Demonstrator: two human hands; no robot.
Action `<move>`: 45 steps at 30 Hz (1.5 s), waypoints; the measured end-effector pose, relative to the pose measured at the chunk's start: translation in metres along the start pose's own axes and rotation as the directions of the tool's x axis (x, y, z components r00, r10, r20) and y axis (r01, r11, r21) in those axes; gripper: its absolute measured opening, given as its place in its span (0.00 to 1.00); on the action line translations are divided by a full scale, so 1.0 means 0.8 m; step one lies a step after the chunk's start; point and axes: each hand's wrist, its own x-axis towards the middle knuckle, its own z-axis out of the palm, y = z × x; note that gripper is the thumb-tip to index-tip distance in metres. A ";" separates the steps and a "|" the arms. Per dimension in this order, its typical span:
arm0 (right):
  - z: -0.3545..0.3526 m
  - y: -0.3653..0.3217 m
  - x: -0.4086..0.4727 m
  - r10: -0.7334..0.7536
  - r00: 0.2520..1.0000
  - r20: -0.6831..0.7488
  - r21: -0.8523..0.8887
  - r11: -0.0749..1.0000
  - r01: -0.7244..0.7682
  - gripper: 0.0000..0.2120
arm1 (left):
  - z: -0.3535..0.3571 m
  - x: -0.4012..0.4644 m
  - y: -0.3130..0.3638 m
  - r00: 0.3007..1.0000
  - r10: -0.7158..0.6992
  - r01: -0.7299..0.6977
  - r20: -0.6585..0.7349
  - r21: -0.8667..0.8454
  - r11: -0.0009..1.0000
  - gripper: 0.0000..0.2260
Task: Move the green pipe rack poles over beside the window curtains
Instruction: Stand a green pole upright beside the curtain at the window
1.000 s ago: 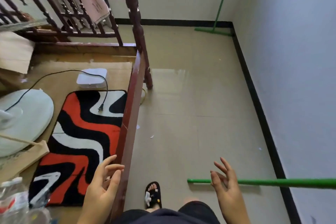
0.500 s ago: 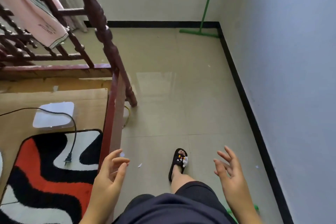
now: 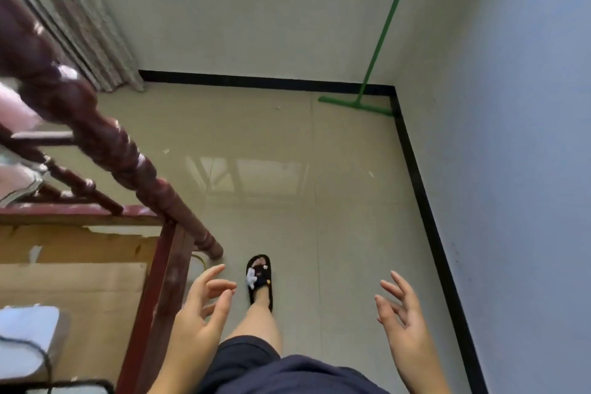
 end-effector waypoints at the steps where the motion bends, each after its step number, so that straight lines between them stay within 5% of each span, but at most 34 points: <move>1: 0.009 -0.013 0.030 0.001 1.000 0.000 0.005 1.000 -0.001 0.22 | 0.001 0.035 0.006 1.000 0.008 -0.008 -0.002 0.002 1.000 0.18; 13: 0.093 -0.183 0.335 -0.013 0.993 -0.116 0.146 0.989 0.030 0.18 | -0.004 0.409 0.122 0.996 0.085 -0.086 0.024 0.036 0.996 0.15; 31: 0.054 -0.382 0.835 -0.060 0.979 -0.197 0.083 0.994 0.078 0.21 | 0.193 0.908 0.289 0.985 0.154 -0.153 0.083 -0.018 0.988 0.12; 34: 0.062 -0.406 0.905 -0.047 0.959 -0.278 0.095 0.993 0.076 0.27 | 0.213 0.996 0.309 0.975 0.175 -0.177 0.138 0.004 0.984 0.15; 39: 0.098 -0.468 1.024 0.008 0.902 -0.431 0.198 0.976 0.086 0.21 | 0.232 1.169 0.370 0.932 0.230 -0.255 0.279 0.056 0.965 0.12; 45: 0.116 -0.546 1.129 0.036 0.818 -0.574 0.239 0.963 0.125 0.20 | 0.281 1.343 0.466 0.796 0.288 -0.382 0.532 0.073 0.921 0.21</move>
